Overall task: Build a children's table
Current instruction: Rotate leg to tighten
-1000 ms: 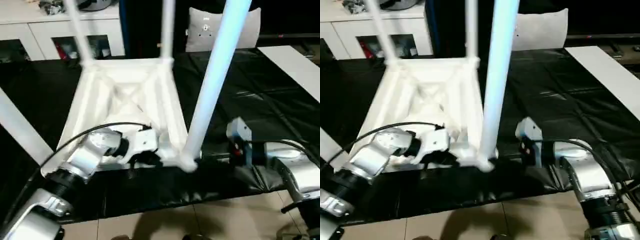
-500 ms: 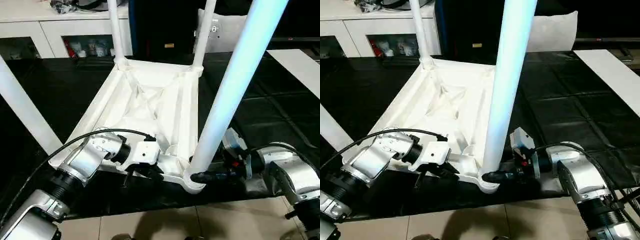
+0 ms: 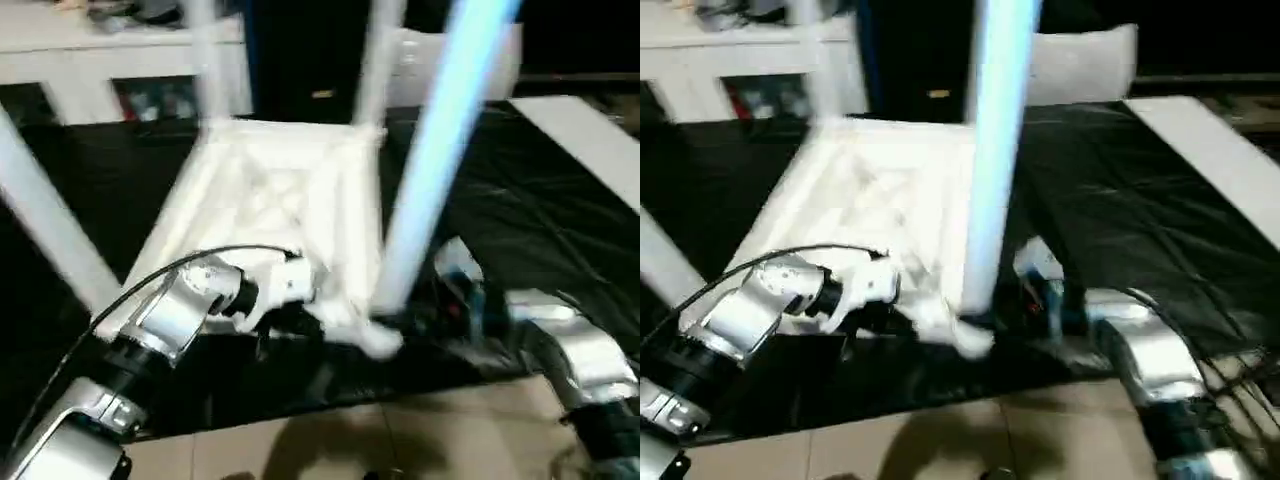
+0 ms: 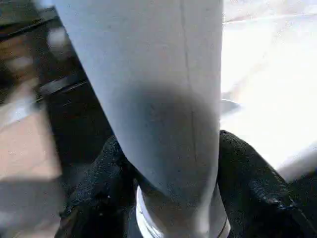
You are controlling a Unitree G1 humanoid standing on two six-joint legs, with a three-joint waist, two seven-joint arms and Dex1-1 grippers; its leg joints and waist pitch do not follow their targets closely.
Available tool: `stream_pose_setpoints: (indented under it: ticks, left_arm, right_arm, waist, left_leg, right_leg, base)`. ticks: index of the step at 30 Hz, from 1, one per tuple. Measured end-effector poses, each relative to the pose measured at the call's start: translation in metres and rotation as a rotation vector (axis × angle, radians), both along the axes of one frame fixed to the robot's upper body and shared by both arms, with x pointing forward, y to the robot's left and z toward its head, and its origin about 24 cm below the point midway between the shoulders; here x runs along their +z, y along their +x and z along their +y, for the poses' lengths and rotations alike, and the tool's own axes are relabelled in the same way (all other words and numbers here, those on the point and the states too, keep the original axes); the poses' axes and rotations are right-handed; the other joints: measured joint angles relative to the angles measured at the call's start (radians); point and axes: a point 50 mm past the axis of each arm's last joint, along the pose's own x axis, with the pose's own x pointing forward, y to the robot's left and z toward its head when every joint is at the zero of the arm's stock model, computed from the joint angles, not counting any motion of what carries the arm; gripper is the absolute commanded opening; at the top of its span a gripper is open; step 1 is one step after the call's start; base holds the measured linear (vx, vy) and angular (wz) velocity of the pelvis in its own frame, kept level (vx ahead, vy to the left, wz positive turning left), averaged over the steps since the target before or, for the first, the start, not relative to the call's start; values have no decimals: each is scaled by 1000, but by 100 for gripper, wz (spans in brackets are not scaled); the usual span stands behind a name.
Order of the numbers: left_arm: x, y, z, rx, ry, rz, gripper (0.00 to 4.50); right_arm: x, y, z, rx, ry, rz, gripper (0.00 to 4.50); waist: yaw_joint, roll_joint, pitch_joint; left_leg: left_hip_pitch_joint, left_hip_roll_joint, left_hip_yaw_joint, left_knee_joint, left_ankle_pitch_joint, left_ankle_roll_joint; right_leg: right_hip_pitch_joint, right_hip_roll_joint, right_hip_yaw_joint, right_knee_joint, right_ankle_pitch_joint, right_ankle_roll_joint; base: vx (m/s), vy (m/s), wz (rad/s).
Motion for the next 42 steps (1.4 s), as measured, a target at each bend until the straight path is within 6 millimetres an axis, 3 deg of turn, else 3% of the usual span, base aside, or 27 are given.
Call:
stream_pose_setpoints:
  ticks: [2,5,7,8,9,12,17,20,21,24,31,42]
  left_arm:
    - [-1,4,-5,81,-2,-9,0]
    - [-2,10,-16,197,-11,-31,0]
    - [-2,13,-25,256,-12,-56,0]
    - [-2,15,-30,280,-14,-65,0]
    - [-3,15,-34,296,-17,-71,0]
    - [-1,17,-43,316,-20,-87,0]
    - [0,14,-52,270,-32,-94,0]
    - [1,14,-50,240,-34,-108,0]
    - [2,14,-45,205,-26,-121,0]
    - [2,13,-37,159,-20,-136,0]
    - [3,10,-10,-12,1,-153,0]
    - [4,-3,3,-271,22,-105,0]
  right_arm:
    - [0,11,6,-120,-18,-4,202]
    - [1,26,15,-296,-35,-3,202]
    - [1,34,20,-391,-46,-14,202]
    - [1,37,22,-430,-54,-27,236]
    - [0,38,21,-459,-53,-37,269]
    - [-1,40,20,-506,-43,-46,271]
    - [-2,38,14,-486,-61,-60,329]
    - [-2,34,8,-434,-70,-90,352]
    - [-2,29,0,-379,-78,-120,359]
    - [-2,24,-5,-301,-72,-138,394]
    - [4,2,-28,-15,-93,-116,394]
    - [7,-12,-31,247,-59,-57,298]
  waist:
    - [-24,0,0]
    - [-46,-1,0]
    - [-52,-1,0]
    - [-52,-1,0]
    - [-50,-1,-1]
    - [-44,-1,-1]
    - [-19,-1,-1]
    - [-10,-1,-1]
    - [2,-1,-1]
    - [6,0,-1]
    - [21,1,0]
    - [54,1,0]
  left_leg:
    - [1,0,-1,1,0,0]
    - [1,0,-3,1,0,0]
    - [-1,0,-4,2,0,0]
    - [-1,0,-4,2,0,0]
    - [-2,0,-4,3,0,0]
    - [-6,-1,-4,3,0,1]
    - [-7,0,-3,1,-2,3]
    - [-7,0,-3,-2,-2,3]
    - [-7,1,-2,-4,-2,3]
    - [-7,2,-2,-6,-2,3]
    - [-7,2,-2,-5,-2,3]
    - [-7,2,0,-5,-2,3]
  right_leg:
    - [0,0,-2,-2,0,0]
    - [0,1,-4,-7,0,0]
    - [0,1,-6,-9,0,0]
    - [0,0,-6,-9,0,0]
    - [0,0,-5,-10,0,0]
    - [-1,0,-4,-10,0,0]
    - [-1,0,-3,-7,3,-1]
    - [-1,0,-3,-7,3,-1]
    - [-2,1,-4,-6,6,-5]
    - [-4,2,-5,-6,6,-6]
    - [-3,1,-4,-6,6,-6]
    - [-3,1,-3,-6,6,-6]
  base:
    - [0,0,0]
    - [0,0,0]
    - [0,0,0]
    - [0,0,0]
    - [0,0,0]
    - [0,0,0]
    - [0,0,0]
    - [0,0,0]
    - [0,0,0]
    - [0,0,0]
    - [0,0,0]
    - [0,0,0]
